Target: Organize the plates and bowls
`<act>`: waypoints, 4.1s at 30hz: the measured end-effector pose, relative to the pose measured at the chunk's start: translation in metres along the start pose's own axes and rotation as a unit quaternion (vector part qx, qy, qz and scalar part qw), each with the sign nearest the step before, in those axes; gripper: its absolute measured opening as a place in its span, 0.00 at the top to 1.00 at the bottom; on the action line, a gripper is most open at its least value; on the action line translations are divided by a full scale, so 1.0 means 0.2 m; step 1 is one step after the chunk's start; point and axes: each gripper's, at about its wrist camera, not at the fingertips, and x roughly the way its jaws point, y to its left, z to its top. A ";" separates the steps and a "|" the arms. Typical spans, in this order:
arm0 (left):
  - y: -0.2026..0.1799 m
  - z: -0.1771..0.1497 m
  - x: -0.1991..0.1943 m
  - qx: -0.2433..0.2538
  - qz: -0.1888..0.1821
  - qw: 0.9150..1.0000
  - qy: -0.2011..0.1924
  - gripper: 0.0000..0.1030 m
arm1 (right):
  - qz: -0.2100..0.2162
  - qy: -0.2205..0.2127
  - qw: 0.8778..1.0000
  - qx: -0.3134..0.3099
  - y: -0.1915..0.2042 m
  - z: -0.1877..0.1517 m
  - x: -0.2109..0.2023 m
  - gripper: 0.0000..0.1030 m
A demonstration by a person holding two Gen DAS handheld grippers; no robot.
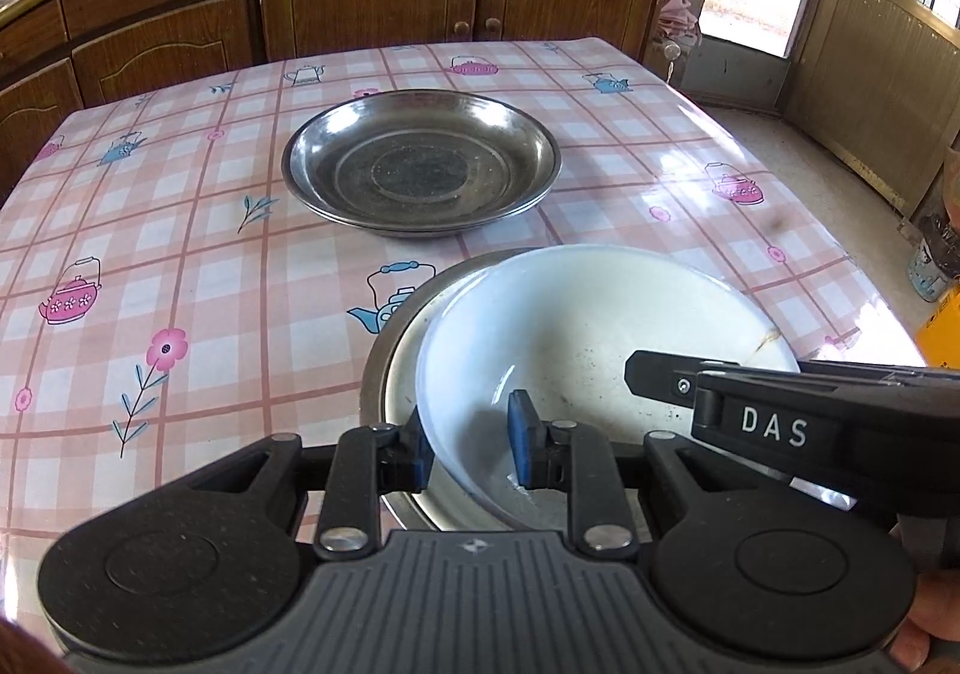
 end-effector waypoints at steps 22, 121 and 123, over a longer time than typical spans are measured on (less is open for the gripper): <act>0.03 -0.01 0.04 -0.023 -0.027 0.999 0.008 0.74 | 0.016 0.051 0.998 0.012 -0.02 0.05 0.01 0.59; 0.09 -0.05 0.02 -0.009 0.014 1.000 0.013 0.06 | 0.018 0.046 0.997 -0.054 -0.04 -0.05 -0.07 0.14; 0.10 -0.05 0.04 -0.012 0.015 1.000 0.021 0.05 | 0.003 0.050 0.998 -0.046 -0.04 -0.05 -0.05 0.12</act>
